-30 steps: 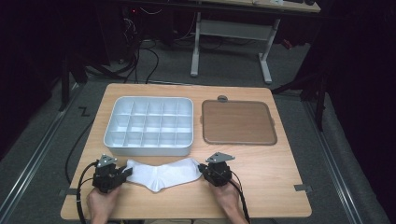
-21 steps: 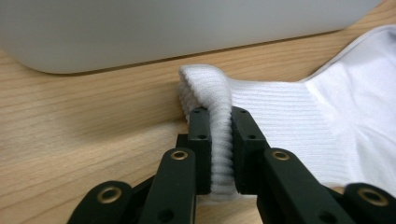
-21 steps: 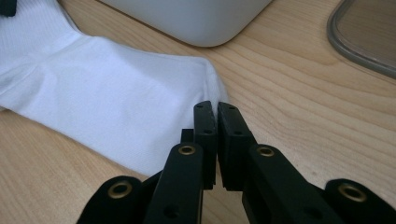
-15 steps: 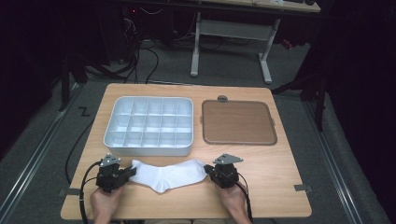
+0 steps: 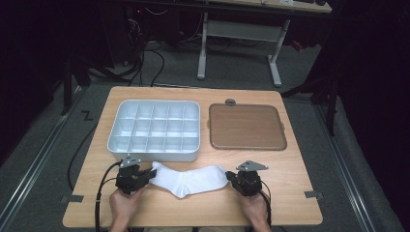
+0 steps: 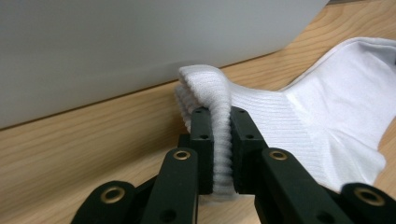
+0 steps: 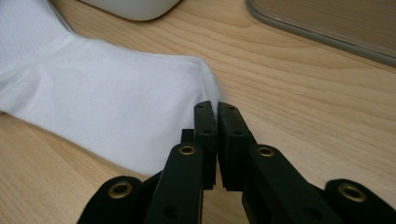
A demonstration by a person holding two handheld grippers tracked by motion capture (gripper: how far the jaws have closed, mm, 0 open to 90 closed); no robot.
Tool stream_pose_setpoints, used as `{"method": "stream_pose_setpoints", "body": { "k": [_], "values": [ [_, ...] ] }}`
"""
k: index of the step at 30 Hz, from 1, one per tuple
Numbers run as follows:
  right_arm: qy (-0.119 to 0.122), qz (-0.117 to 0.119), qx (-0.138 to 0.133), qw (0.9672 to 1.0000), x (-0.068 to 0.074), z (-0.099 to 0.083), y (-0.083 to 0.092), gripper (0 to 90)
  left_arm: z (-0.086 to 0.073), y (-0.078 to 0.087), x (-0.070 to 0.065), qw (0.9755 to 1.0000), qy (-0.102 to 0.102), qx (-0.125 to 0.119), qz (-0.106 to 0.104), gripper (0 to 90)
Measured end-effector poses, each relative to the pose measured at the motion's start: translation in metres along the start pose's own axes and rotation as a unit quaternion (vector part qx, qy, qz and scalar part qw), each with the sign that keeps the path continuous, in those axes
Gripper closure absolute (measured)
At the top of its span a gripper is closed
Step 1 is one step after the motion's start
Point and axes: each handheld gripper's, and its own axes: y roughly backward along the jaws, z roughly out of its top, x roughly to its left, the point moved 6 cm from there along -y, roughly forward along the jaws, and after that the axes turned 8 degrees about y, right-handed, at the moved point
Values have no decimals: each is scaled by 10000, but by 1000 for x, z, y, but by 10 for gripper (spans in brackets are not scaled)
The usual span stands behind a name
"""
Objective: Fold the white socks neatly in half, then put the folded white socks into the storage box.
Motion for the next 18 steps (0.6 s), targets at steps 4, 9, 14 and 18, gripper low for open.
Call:
{"method": "stream_pose_setpoints", "body": {
  "k": [4,9,14,18],
  "values": [
    [-96,-82,-37,9999,-10,-3,4,877,-5,-6,-6,9999,-66,96,-31,818],
    [-188,-202,-18,9996,-18,-8,10,877,-12,-15,-11,9997,-75,189,-102,818],
    [-248,-313,5,9992,-26,-13,12,877,-16,-22,-14,9995,-2,258,-159,818],
    [-274,-372,66,9989,-30,-16,14,876,-18,-26,-20,9994,-139,282,-164,817]
  ]
}}
